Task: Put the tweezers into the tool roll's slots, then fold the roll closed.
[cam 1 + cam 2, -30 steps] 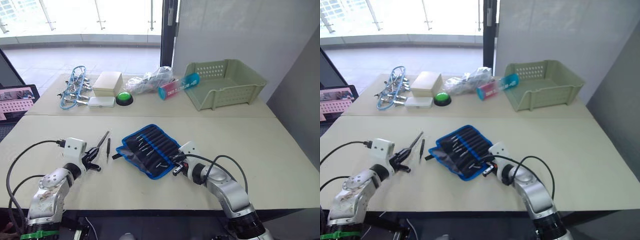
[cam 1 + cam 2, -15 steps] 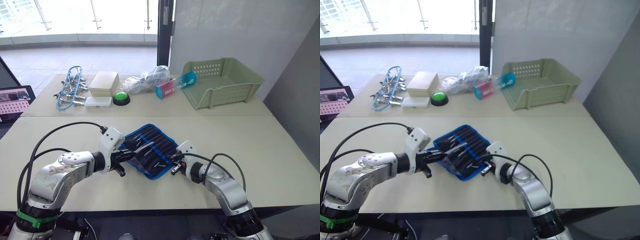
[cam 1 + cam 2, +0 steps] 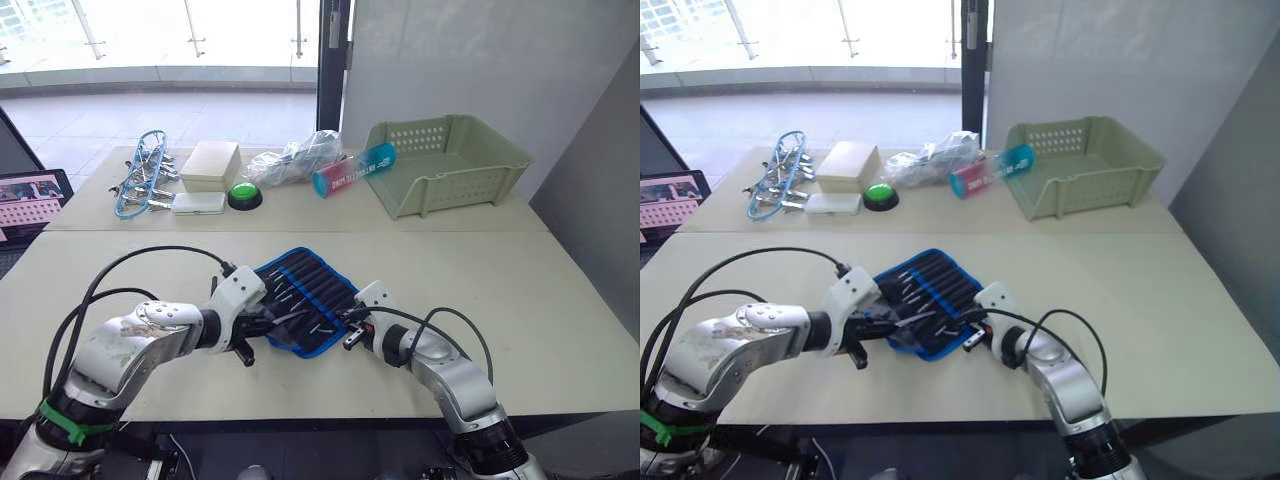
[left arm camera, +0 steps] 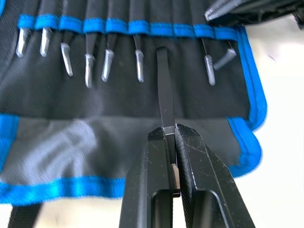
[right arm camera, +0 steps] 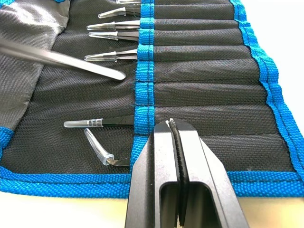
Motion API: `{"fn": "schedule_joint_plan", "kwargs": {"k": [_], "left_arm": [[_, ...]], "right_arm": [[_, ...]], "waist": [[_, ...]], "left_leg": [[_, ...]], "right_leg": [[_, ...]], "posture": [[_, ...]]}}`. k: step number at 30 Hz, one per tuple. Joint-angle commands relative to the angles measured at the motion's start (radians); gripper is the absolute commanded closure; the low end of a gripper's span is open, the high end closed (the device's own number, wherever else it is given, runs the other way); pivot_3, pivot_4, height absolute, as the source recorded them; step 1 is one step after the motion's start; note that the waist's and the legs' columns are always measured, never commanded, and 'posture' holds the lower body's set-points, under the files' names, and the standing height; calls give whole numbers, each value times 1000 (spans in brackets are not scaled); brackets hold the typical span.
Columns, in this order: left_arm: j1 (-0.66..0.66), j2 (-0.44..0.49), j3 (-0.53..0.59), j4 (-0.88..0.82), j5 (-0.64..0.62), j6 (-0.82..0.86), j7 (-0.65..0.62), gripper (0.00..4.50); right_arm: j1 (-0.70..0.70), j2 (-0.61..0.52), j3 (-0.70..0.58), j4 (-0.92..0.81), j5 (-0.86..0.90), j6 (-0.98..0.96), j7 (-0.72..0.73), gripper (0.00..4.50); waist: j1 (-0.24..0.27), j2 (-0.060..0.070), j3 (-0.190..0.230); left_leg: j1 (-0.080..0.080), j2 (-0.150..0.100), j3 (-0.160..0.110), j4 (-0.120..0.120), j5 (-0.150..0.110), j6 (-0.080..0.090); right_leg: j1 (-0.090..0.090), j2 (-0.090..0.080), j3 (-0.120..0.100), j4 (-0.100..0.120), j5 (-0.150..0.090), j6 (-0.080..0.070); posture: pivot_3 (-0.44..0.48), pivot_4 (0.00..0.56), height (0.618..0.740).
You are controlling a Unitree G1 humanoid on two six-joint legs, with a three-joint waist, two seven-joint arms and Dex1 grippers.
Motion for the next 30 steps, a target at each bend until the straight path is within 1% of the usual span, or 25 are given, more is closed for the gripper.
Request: {"fn": "schedule_joint_plan", "kwargs": {"k": [1,5,7,9,12,14,19,21,25,27,28,29,30], "left_arm": [[-38,-21,-37,30,35,-11,9,4479],[-69,-62,-80,81,67,-47,10,4479],[-89,-111,-97,127,82,-62,17,4479],[-99,-138,-108,158,98,-81,14,4479],[-122,-222,-137,294,160,-186,28,4479],[-138,-278,-137,382,200,-278,42,4479],[-166,-356,-138,535,267,-420,39,4479],[-169,-372,-135,563,268,-438,24,4479],[-145,-362,-120,513,249,-412,-7,4479],[-132,-353,-93,477,231,-406,-19,3738],[-125,-350,-75,459,218,-411,-29,3480],[-115,-347,-50,433,200,-409,-35,3085],[-109,-346,-33,417,189,-406,-40,2825]], "right_arm": [[30,-4,-1,42,-16,50,-28,4500],[36,-5,-2,36,-16,52,-29,4500],[41,-6,0,28,-16,55,-29,4500],[43,-7,0,24,-16,57,-30,4500],[47,-15,2,16,-16,59,-28,4500],[47,-16,3,13,-15,62,-28,4500],[48,-18,4,8,-15,69,-28,4500],[51,-19,4,4,-15,73,-28,4500],[56,-26,1,-5,-12,78,-29,4500],[58,-26,0,-6,-12,78,-30,4500],[58,-26,1,-6,-12,78,-31,4500],[58,-24,1,-6,-12,79,-33,4500],[57,-22,2,-6,-12,79,-33,4500]], "waist": [[1,0,0],[7,0,0],[11,0,0],[12,0,0],[14,0,0],[14,-1,0],[13,-1,0],[19,-1,0],[21,-1,0],[18,-1,0],[15,-1,0],[14,-1,0],[13,-1,0]], "left_leg": [[0,0,0,0,0,0],[0,0,0,1,0,0],[0,0,0,1,0,0],[0,0,0,2,0,0],[0,0,0,2,0,0],[0,0,0,2,0,-1],[0,0,0,2,3,-4],[0,0,0,3,3,-4],[0,-1,0,3,2,-3],[0,-1,0,3,2,-3],[0,-1,0,2,2,-4],[0,-1,0,2,2,-4],[-1,-1,0,2,2,-4]], "right_leg": [[0,0,0,0,0,0],[1,0,0,0,0,0],[1,0,0,0,0,0],[1,0,0,0,0,0],[1,0,0,0,0,0],[2,0,0,0,0,0],[1,0,0,0,0,0],[2,0,0,0,0,0],[3,0,0,0,0,0],[3,0,0,0,0,0],[2,0,0,0,0,0],[2,0,0,0,0,0],[2,0,0,0,0,0]], "posture": [[0,150,722],[0,150,722],[0,150,722],[0,150,722],[0,150,722],[0,150,722],[0,150,722],[0,150,722],[0,150,722],[0,150,722],[0,150,722],[0,150,722],[0,150,722]]}}
